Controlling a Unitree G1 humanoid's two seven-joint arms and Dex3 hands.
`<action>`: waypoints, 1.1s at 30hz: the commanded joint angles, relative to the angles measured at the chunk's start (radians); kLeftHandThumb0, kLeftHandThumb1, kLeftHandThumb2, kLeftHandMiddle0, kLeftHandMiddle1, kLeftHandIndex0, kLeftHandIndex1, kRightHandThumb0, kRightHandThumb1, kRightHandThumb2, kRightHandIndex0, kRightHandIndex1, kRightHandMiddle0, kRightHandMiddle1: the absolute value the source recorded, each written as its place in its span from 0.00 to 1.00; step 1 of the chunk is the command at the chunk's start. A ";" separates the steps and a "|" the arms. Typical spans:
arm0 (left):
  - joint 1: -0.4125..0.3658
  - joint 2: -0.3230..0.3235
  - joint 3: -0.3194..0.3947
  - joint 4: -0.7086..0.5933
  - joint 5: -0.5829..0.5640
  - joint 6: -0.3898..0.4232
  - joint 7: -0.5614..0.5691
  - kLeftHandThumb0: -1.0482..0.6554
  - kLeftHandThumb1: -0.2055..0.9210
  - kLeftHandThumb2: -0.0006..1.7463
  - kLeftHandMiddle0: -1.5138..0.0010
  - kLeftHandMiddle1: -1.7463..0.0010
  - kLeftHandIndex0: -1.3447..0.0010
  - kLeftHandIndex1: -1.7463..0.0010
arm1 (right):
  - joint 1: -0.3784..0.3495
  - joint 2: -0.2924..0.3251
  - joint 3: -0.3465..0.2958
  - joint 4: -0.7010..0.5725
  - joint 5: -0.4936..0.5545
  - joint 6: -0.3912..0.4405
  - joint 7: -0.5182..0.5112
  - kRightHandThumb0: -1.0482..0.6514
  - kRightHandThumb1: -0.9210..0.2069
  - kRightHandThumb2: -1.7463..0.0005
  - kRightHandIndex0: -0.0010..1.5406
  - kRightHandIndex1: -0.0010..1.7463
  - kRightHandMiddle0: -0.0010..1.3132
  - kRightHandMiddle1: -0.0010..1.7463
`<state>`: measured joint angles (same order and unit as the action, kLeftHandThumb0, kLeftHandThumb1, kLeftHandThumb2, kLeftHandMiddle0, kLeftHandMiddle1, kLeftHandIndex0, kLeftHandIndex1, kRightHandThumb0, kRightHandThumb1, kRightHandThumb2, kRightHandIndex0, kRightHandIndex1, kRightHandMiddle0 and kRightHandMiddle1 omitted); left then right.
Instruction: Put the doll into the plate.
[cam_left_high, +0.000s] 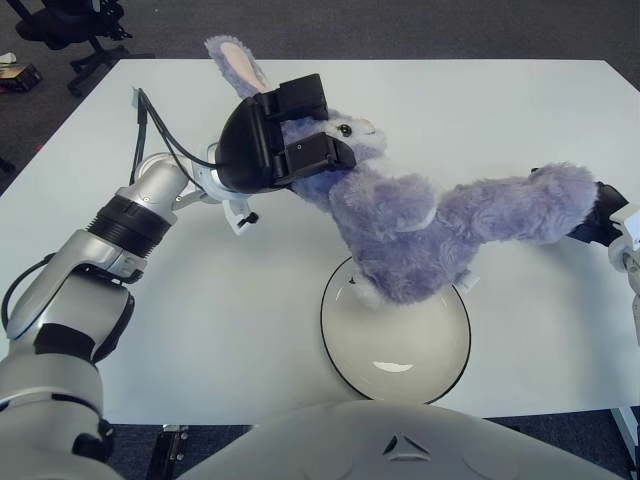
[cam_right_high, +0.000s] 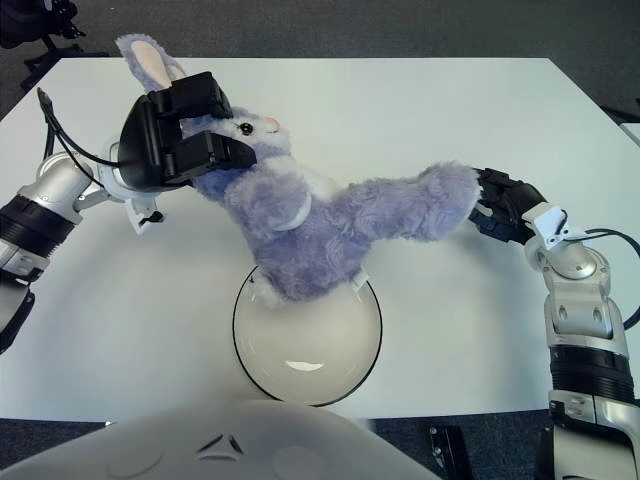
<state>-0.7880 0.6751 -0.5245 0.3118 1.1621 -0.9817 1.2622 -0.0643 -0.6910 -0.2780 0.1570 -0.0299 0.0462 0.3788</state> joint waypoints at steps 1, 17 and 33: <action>0.008 -0.006 0.029 0.005 -0.013 -0.013 -0.005 0.46 1.00 0.11 0.54 0.00 0.56 0.00 | 0.001 -0.014 0.009 0.019 -0.010 0.004 0.007 0.21 0.00 0.78 0.30 0.00 0.31 0.00; 0.017 -0.022 0.063 0.008 -0.003 -0.037 -0.023 0.46 1.00 0.11 0.54 0.00 0.56 0.00 | 0.001 -0.014 0.010 0.020 -0.011 0.003 0.007 0.21 0.00 0.78 0.29 0.00 0.31 0.00; 0.021 -0.028 0.076 0.009 0.001 -0.046 -0.030 0.46 1.00 0.11 0.54 0.00 0.56 0.00 | 0.001 -0.014 0.010 0.019 -0.011 0.003 0.006 0.21 0.00 0.78 0.29 0.00 0.31 0.00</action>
<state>-0.7724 0.6473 -0.4681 0.3199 1.1648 -1.0253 1.2330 -0.0650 -0.6913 -0.2776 0.1596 -0.0300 0.0417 0.3792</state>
